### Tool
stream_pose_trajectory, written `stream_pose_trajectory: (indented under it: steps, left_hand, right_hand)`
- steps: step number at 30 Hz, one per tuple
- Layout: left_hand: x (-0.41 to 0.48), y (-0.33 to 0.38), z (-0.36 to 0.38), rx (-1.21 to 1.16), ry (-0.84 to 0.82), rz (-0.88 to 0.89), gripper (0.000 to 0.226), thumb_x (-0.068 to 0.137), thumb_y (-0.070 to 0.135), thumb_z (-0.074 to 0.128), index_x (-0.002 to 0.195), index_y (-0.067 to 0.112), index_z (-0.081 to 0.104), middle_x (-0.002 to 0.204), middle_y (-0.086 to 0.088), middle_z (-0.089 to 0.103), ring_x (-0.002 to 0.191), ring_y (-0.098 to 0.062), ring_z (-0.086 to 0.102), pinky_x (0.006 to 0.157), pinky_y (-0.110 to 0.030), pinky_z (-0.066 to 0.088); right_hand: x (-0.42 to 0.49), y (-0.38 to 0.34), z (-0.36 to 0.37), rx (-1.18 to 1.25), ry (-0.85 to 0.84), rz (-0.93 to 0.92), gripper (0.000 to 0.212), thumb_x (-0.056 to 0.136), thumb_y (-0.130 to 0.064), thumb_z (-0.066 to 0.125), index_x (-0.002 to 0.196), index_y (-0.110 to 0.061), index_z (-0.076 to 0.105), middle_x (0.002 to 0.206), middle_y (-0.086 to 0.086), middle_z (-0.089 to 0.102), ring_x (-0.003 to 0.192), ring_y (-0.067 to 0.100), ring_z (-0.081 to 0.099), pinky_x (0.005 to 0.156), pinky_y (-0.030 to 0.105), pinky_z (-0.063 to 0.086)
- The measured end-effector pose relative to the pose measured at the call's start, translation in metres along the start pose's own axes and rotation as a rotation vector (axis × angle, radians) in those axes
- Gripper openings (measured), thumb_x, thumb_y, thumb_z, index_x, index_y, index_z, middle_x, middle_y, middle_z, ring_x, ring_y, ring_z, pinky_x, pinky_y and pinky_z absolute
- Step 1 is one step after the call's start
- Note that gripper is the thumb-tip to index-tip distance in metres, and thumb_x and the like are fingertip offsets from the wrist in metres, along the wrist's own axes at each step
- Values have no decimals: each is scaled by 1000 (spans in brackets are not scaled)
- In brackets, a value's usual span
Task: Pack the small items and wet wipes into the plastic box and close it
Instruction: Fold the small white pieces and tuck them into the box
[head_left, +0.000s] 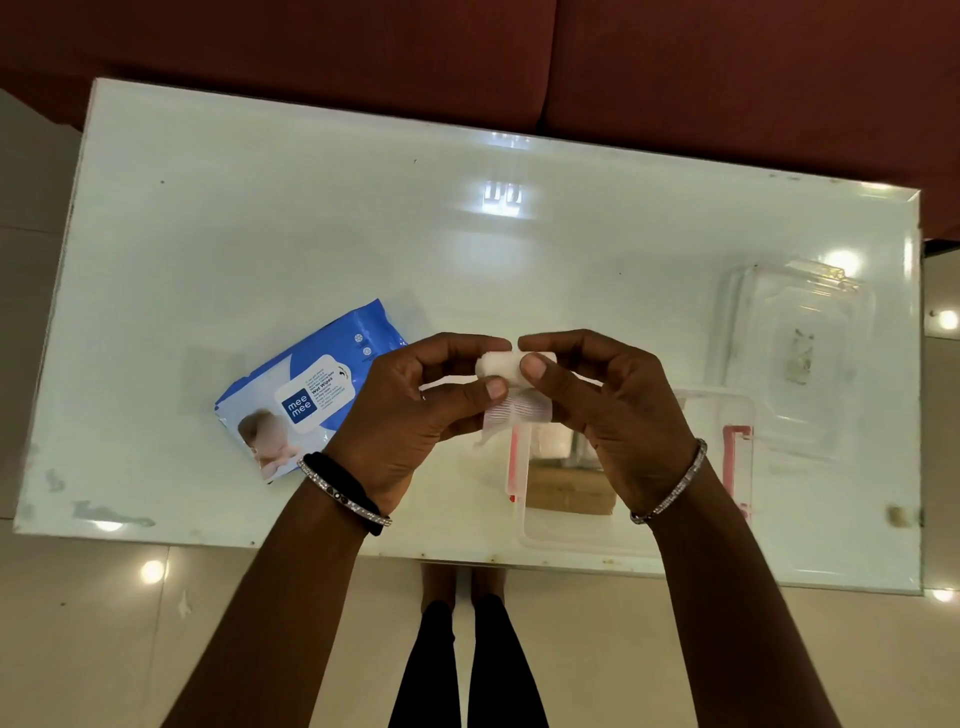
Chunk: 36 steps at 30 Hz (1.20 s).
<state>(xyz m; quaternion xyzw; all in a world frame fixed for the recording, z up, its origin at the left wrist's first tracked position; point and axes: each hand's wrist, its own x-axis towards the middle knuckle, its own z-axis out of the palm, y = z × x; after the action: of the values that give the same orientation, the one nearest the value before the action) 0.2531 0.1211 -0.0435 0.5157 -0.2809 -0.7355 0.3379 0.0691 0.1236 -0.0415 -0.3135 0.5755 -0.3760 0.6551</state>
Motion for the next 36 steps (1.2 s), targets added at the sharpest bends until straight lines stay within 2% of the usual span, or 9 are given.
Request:
stream_pose_trajectory:
  steps: [5, 9, 12, 15, 20, 26, 29, 32, 36]
  left_hand:
    - [-2, 0, 1, -57, 1, -87, 46, 66, 26, 74, 110, 15, 67, 100, -7, 74, 93, -23, 72, 70, -27, 58]
    - [-1, 0, 5, -49, 12, -151, 52, 64, 36, 72, 110, 13, 67, 96, -8, 76, 89, -23, 74, 67, -27, 59]
    - [-1, -2, 6, -32, 27, -122, 45, 67, 28, 72, 109, 11, 68, 92, -11, 76, 87, -24, 74, 66, -27, 58]
    - [-2, -3, 6, -33, 40, -85, 44, 64, 24, 75, 107, 16, 70, 95, -12, 75, 89, -24, 73, 67, -28, 58]
    - [-5, -5, 6, 5, 21, -62, 44, 62, 20, 78, 105, 18, 70, 100, -12, 73, 93, -27, 72, 70, -31, 59]
    - [-5, -4, 11, -53, 29, -160, 46, 63, 36, 73, 105, 17, 70, 96, -7, 75, 86, -23, 74, 65, -26, 58]
    - [-4, -5, 13, -22, 25, -178, 45, 67, 34, 70, 107, 14, 69, 96, -10, 75, 86, -24, 74, 66, -27, 59]
    - [-4, -6, 13, 10, 38, -135, 44, 66, 26, 72, 109, 15, 69, 95, -14, 73, 89, -26, 72, 73, -32, 60]
    - [-6, -7, 13, 32, 14, -96, 46, 64, 22, 75, 109, 16, 69, 106, -16, 69, 96, -28, 70, 77, -38, 60]
  right_hand:
    - [-2, 3, -2, 1, -51, -53, 30, 69, -13, 80, 98, -9, 75, 98, 14, 76, 84, 27, 75, 75, 31, 59]
    - [-4, 7, -6, -1, -76, -54, 35, 65, -9, 83, 99, -8, 75, 101, 13, 77, 93, 33, 74, 81, 41, 60]
    - [-6, 7, -6, 67, -92, -18, 39, 68, -12, 81, 106, -6, 73, 104, 12, 76, 96, 31, 73, 83, 39, 59]
    - [-7, 6, -5, 117, -74, 39, 42, 73, -22, 78, 113, -11, 71, 93, 4, 71, 87, 25, 72, 78, 38, 59]
    - [-8, 7, -6, 73, -44, 69, 31, 73, -20, 76, 102, -8, 74, 88, 14, 72, 80, 26, 74, 66, 33, 59]
    - [-8, 10, -11, 54, -68, -15, 34, 67, -10, 81, 100, -7, 74, 103, 14, 76, 90, 32, 73, 80, 40, 60]
    - [-9, 11, -12, 63, -108, -25, 37, 67, -7, 80, 103, -5, 73, 106, 15, 76, 97, 32, 72, 81, 39, 59]
    - [-10, 11, -11, 117, -93, 28, 41, 71, -16, 79, 111, -9, 72, 106, 14, 74, 97, 29, 72, 83, 41, 60]
    - [-11, 11, -11, 104, -24, 118, 43, 71, -29, 76, 109, -10, 73, 101, 22, 72, 91, 31, 73, 72, 34, 60]
